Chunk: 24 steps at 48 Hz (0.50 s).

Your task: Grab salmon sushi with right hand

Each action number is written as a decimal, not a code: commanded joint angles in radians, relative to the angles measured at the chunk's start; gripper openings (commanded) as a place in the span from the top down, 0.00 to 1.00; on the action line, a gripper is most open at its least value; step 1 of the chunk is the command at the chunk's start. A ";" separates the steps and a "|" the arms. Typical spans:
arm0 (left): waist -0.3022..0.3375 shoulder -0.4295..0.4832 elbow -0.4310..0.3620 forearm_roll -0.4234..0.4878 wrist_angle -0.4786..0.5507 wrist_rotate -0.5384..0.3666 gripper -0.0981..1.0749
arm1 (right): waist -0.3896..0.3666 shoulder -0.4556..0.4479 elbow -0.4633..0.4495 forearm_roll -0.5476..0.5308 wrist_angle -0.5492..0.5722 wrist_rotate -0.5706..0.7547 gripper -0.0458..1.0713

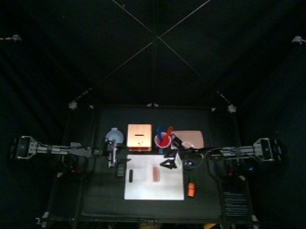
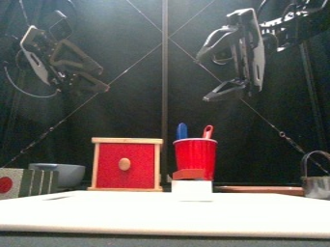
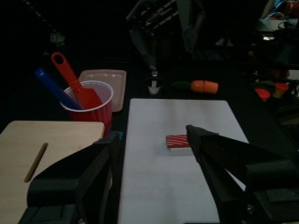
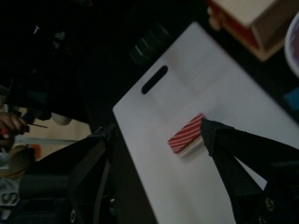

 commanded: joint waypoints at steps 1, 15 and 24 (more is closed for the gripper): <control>0.014 -0.002 -0.020 0.000 -0.003 0.002 0.11 | -0.006 0.015 -0.037 0.087 0.064 0.000 0.05; 0.051 -0.002 -0.014 0.000 0.014 0.002 0.11 | -0.017 0.137 -0.044 0.225 0.163 0.081 0.05; 0.074 -0.002 -0.015 -0.002 0.038 0.002 0.11 | -0.017 0.192 -0.092 0.156 0.175 0.247 0.05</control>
